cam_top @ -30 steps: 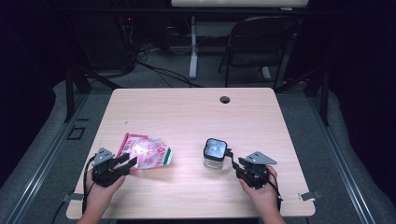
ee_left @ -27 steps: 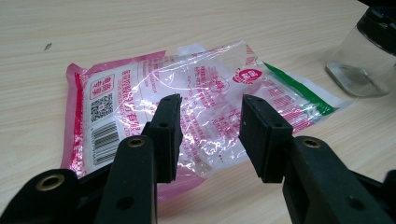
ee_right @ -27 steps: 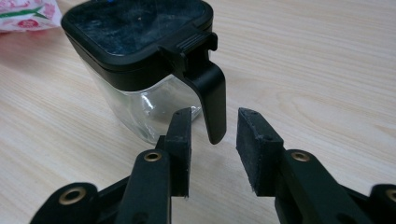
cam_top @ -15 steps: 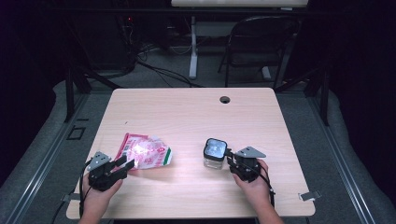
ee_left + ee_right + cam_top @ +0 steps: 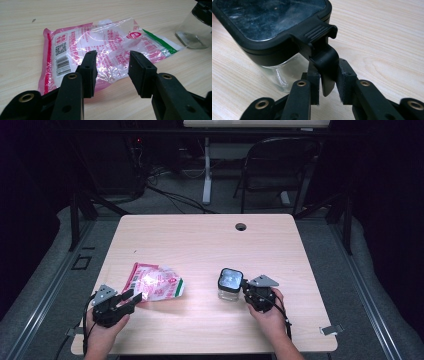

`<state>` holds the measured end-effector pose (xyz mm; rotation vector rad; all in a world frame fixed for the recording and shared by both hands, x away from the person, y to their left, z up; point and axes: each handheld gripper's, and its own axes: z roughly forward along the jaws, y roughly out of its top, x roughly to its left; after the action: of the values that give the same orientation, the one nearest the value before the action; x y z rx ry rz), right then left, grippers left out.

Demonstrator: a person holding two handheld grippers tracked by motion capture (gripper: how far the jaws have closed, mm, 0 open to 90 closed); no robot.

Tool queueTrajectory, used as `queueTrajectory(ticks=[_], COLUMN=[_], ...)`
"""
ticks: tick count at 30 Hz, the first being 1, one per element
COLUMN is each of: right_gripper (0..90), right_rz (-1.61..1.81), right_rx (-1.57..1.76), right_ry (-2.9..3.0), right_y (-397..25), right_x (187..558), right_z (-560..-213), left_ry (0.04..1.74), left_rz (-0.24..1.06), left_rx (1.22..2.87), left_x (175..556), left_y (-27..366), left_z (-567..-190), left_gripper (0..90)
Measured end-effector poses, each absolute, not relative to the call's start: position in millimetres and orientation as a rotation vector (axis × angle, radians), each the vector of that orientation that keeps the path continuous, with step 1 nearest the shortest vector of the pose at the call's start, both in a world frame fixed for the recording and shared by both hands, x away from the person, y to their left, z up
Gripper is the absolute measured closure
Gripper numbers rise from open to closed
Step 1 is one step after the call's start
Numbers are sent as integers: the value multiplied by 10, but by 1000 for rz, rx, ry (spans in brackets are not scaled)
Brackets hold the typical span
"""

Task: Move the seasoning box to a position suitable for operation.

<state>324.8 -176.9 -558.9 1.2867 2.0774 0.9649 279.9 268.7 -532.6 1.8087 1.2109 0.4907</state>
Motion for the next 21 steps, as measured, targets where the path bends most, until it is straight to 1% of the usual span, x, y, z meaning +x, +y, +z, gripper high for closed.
queueTrajectory(ticks=[8, 21], right_gripper=[756, 752], right_rz=[933, 979], right_rx=[1250, 1156], right_ry=[2099, 2196], right_y=[-1769, -1696], right_x=[3210, 3045], right_z=[-5581, -5568], left_ry=[1190, 1120], left_rz=[487, 480], left_rx=[1811, 1865], left_x=[2834, 2862], left_y=[2631, 2448], left_z=[-5335, -5315], left_gripper=[583, 583])
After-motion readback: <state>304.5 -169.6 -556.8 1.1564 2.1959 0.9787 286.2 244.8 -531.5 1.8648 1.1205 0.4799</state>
